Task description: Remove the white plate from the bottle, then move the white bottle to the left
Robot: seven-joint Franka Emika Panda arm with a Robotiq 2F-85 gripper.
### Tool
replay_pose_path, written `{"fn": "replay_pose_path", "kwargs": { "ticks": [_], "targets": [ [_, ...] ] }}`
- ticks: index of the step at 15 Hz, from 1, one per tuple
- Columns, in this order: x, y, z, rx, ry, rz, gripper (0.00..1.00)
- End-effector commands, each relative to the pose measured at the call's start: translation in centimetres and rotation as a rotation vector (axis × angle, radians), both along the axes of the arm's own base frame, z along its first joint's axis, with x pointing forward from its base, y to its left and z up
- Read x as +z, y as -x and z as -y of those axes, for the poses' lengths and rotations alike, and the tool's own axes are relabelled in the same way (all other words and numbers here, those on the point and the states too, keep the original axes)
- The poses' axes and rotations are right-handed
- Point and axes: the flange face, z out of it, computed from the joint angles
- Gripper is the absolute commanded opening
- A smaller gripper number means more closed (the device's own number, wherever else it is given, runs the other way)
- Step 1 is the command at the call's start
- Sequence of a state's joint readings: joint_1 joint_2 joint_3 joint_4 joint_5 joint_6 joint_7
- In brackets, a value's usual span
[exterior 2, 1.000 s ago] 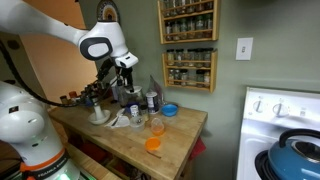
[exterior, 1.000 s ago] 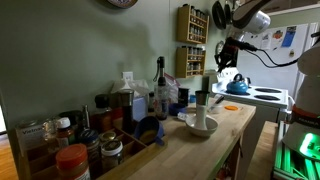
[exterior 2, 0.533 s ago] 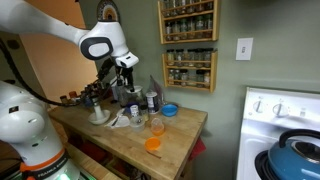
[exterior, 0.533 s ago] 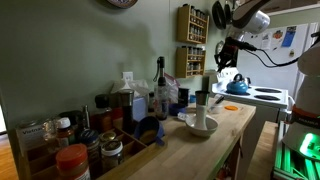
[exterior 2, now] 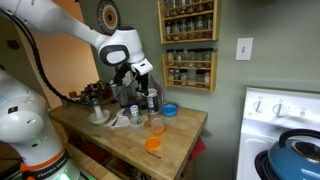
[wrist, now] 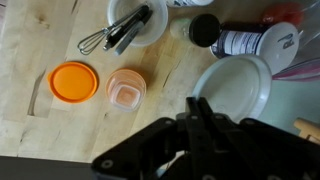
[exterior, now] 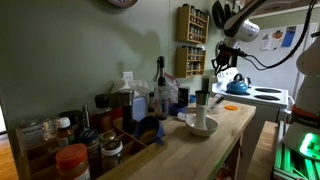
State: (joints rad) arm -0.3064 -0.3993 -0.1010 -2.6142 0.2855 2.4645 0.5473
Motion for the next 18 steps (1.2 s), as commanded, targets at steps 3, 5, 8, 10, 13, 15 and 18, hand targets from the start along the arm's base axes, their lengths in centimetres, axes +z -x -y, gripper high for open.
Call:
{"fn": "replay_pose_path", "kwargs": {
  "ticks": [3, 5, 8, 10, 13, 15, 18],
  "targets": [
    [-4.0, -2.7, 6.0, -0.202, -0.064, 0.042, 0.01],
    [-5.1, -2.8, 7.7, -0.269, -0.081, 0.046, 0.01],
    [-6.4, -3.1, 9.6, -0.349, -0.11, 0.052, 0.01],
    [-7.3, -3.4, 10.3, -0.383, -0.119, 0.047, 0.01],
    [-6.9, -3.0, 10.0, -0.369, -0.118, 0.033, 0.04],
    [-6.9, -3.1, 9.9, -0.367, -0.117, 0.033, 0.04],
    [-6.8, -3.1, 9.9, -0.367, -0.117, 0.035, 0.04]
  ]
}}
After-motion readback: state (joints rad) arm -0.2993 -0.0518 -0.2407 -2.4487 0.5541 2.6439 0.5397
